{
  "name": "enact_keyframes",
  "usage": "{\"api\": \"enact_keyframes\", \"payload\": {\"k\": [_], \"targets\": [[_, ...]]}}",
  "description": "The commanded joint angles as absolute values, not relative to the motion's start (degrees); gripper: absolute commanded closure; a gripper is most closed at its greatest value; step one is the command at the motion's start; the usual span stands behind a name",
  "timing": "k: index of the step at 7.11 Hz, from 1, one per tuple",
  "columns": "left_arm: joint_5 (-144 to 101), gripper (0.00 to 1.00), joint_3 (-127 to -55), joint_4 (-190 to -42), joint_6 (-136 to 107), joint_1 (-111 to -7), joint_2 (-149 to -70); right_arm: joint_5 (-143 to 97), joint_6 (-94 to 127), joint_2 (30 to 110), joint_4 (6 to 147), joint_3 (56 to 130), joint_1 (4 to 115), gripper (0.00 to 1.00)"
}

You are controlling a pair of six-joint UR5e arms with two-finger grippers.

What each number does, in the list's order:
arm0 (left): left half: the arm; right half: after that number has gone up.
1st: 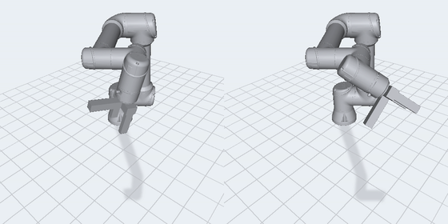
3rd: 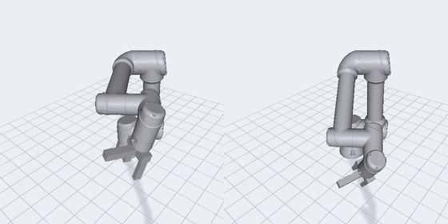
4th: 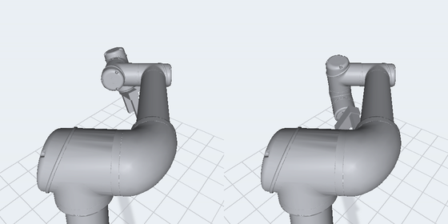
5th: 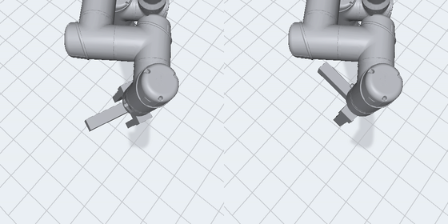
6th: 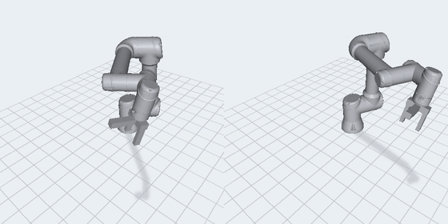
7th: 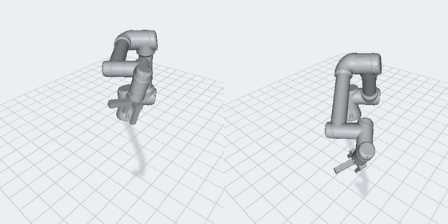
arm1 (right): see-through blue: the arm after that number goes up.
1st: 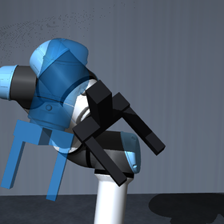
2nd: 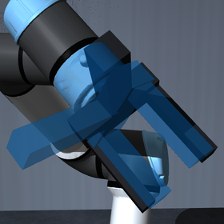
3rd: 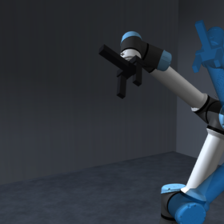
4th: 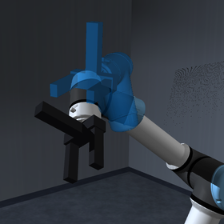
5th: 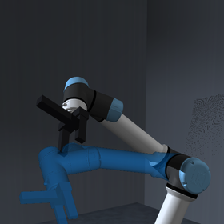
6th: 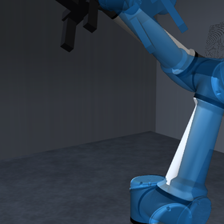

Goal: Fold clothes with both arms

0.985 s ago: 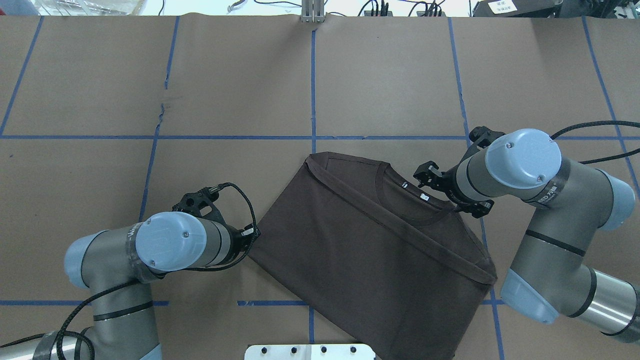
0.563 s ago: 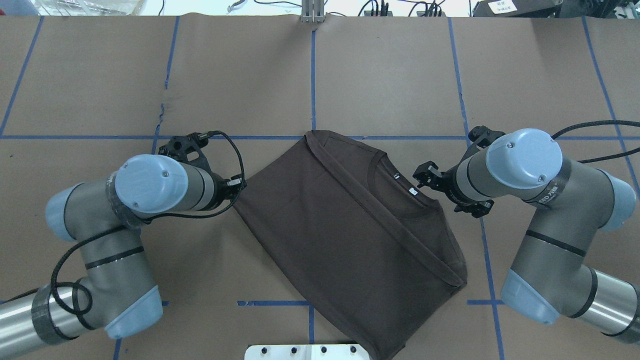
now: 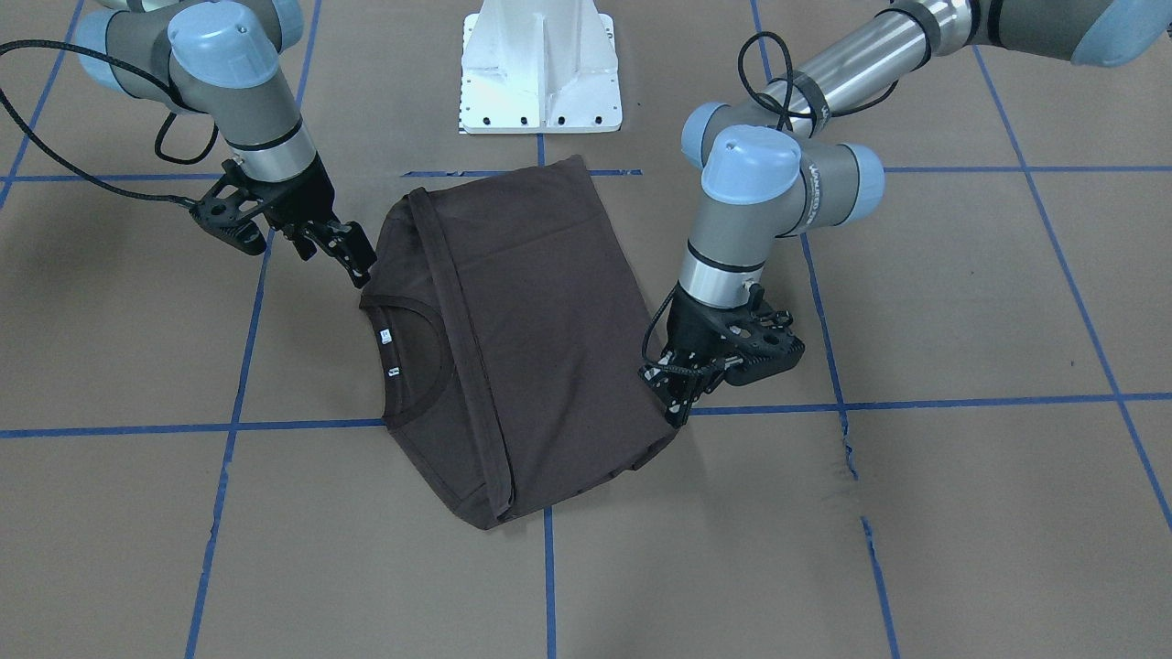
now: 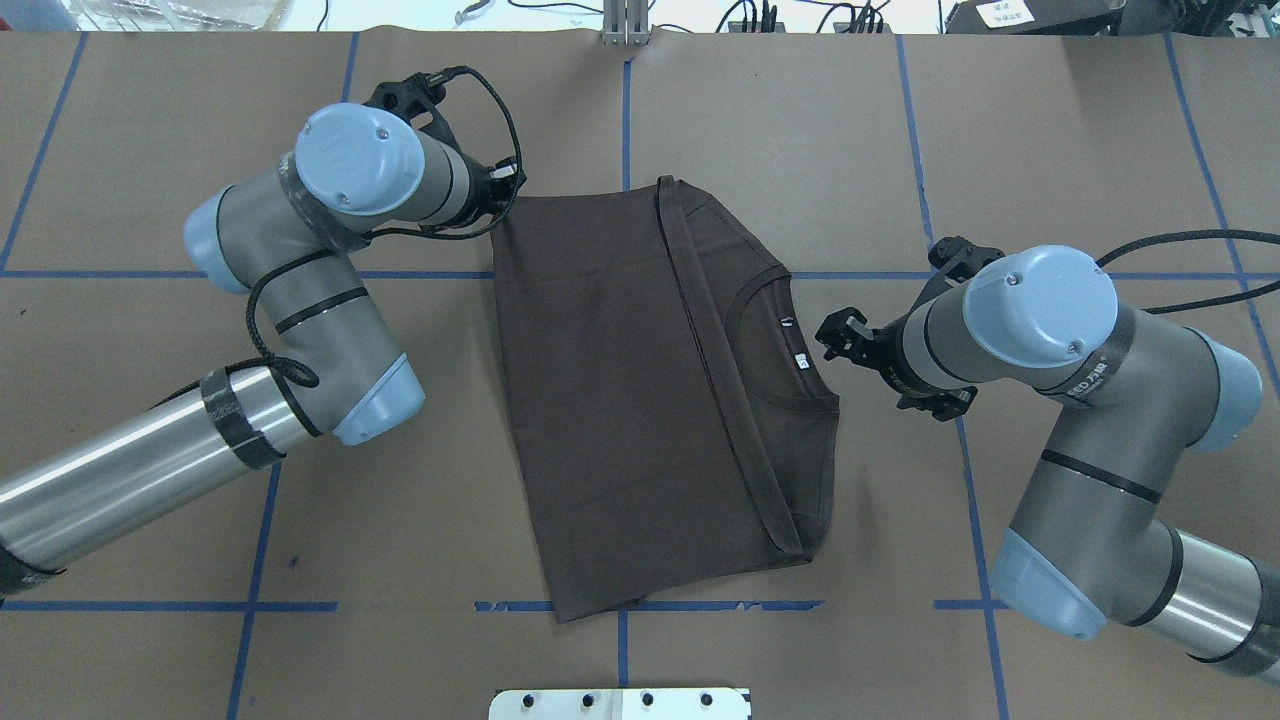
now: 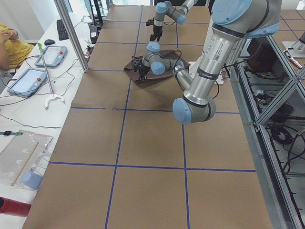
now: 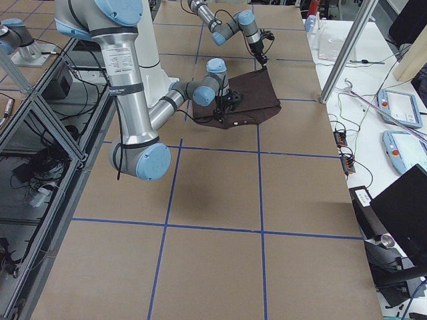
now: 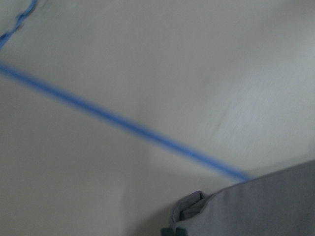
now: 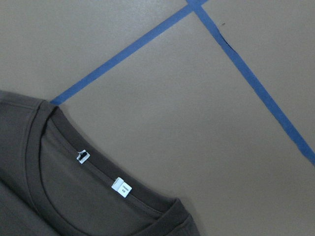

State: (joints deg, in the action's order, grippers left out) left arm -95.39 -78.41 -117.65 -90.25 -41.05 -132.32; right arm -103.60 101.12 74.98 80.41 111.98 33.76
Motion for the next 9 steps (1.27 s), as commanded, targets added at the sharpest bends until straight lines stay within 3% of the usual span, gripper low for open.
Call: {"api": "enact_keyframes", "payload": {"k": [1, 3, 5, 6, 7, 9], "targets": [[-95.27, 1.00, -59.34, -126.23, -89.74, -43.58, -143.65, -103.54, 101.25, 74.01, 80.33, 112.06, 33.75, 0.00], [-95.36, 0.98, -52.23, -132.01, -86.33, -45.34, -145.18, -103.36, 101.86, 71.64, 80.33, 111.89, 33.66, 0.00], [-95.54, 0.56, -51.24, -132.19, -86.05, -45.87, -146.52, -102.75, 101.34, 69.45, 80.77, 111.54, 33.31, 0.00], [-95.97, 0.49, -52.46, -134.19, -84.65, -46.40, -144.77, -102.83, 101.25, 66.82, 81.29, 110.23, 32.01, 0.00], [-98.06, 0.46, -57.78, -135.17, -82.99, -47.71, -141.62, -102.92, 100.47, 64.62, 81.30, 109.08, 30.25, 0.00], [-109.03, 0.46, -76.11, -134.91, -82.88, -52.10, -127.94, -102.75, 91.03, 59.52, 84.62, 104.69, 26.47, 0.00]]}}
